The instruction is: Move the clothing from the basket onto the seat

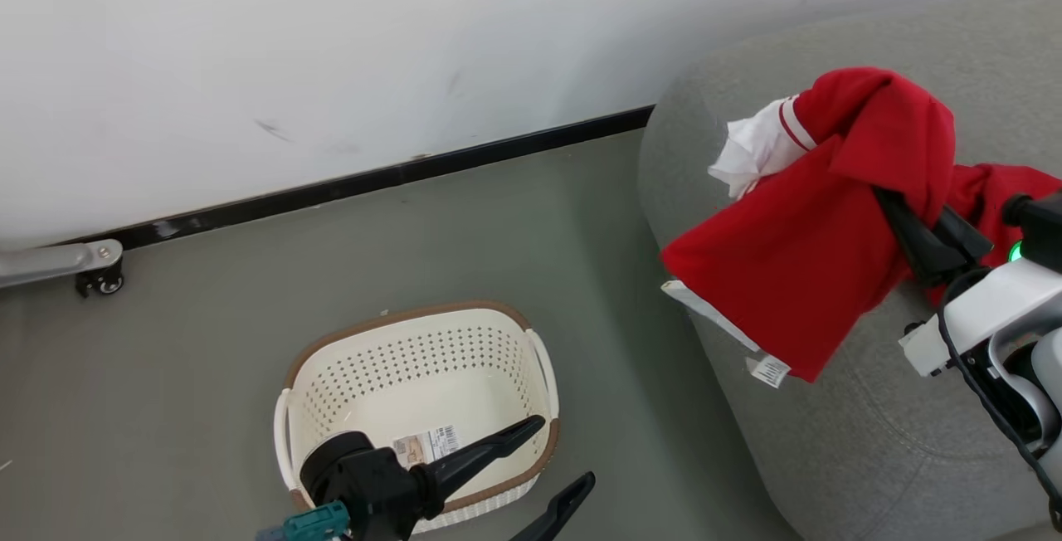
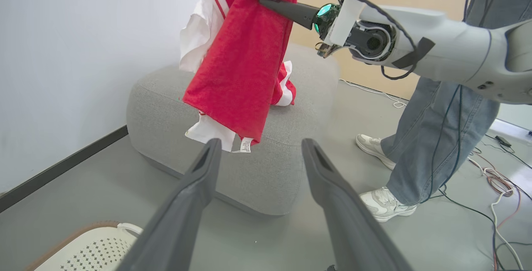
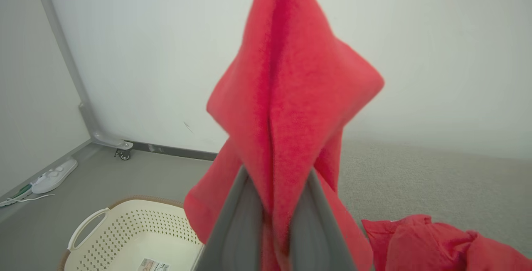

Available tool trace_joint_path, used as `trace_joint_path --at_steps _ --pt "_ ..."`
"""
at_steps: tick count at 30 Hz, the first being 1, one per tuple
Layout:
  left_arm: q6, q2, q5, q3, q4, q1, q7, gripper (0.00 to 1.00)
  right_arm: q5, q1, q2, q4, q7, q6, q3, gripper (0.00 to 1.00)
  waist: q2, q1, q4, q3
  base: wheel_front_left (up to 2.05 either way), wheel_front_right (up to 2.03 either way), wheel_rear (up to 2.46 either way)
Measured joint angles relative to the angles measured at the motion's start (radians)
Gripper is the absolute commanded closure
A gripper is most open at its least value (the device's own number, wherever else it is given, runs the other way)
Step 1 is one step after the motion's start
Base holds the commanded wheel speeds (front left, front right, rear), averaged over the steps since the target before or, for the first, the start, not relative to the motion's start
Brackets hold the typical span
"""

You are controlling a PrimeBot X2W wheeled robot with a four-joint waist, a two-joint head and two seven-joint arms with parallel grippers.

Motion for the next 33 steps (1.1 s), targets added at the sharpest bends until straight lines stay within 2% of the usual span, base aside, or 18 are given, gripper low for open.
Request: trace_joint_path --at_steps 24,33 --pt "-0.007 -0.009 0.006 -0.002 0.010 -0.005 0.000 0.00 -0.020 0.060 0.000 -0.060 0.000 0.000 -0.058 1.00 0.0000 0.0000 -0.166 -0.005 0.00 0.00 0.00" --pt "0.012 -0.005 0.008 0.008 0.008 -0.004 -0.001 0.00 -0.020 0.073 0.001 -0.082 0.000 0.000 -0.059 1.00 0.0000 0.0000 -0.212 0.002 0.00 0.00 0.00"
